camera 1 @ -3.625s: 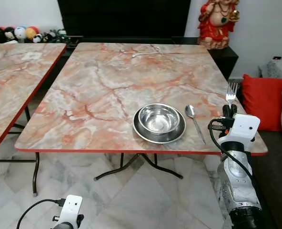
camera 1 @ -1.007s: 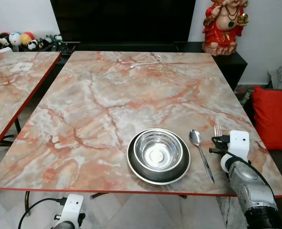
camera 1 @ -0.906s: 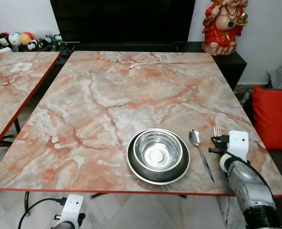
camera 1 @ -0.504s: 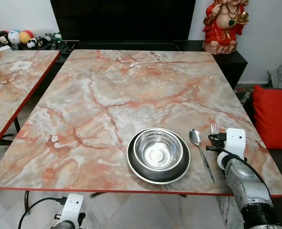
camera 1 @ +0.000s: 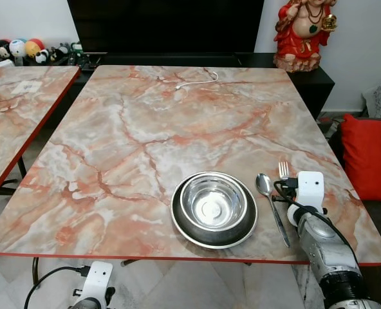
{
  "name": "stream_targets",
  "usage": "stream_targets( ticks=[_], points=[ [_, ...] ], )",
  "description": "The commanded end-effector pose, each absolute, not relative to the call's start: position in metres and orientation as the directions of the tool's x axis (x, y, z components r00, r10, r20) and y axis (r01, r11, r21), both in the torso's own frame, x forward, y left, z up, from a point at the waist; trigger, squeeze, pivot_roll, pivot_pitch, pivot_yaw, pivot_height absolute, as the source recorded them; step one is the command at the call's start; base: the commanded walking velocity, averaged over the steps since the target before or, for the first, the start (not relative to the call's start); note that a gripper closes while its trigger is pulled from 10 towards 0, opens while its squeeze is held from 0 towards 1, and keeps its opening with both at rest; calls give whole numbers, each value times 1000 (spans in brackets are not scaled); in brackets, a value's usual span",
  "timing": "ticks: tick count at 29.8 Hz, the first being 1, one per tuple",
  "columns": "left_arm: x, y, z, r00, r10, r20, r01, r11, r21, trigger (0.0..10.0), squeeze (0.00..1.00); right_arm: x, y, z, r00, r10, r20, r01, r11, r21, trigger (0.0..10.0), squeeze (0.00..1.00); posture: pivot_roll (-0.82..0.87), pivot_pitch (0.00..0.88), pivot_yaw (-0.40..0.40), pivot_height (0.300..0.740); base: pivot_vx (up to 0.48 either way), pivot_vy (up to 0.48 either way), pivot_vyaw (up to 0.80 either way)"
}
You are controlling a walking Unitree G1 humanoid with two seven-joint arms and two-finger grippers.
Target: Setting the table
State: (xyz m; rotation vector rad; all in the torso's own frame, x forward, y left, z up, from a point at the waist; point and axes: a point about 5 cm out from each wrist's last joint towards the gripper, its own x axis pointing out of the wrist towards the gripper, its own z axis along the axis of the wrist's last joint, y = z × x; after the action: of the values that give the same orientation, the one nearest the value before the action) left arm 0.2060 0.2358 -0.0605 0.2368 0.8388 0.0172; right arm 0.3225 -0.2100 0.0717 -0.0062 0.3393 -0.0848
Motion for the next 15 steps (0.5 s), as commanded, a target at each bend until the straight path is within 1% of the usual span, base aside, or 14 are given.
stream_targets(
  ticks=[1, 15],
  points=[
    [202, 238, -62, 656, 113, -746, 81, 972, 219, 10000, 0, 323, -211, 72, 942, -95, -323, 89, 995, -34, 10000, 0, 46, 30, -12, 740, 0, 0, 0],
    [202, 237, -63, 654, 108, -749, 90, 972, 218, 10000, 0, 321, -213, 65, 934, -100, -343, 89, 995, -47, 10000, 0, 42, 7, -8, 740, 0, 0, 0]
  ],
)
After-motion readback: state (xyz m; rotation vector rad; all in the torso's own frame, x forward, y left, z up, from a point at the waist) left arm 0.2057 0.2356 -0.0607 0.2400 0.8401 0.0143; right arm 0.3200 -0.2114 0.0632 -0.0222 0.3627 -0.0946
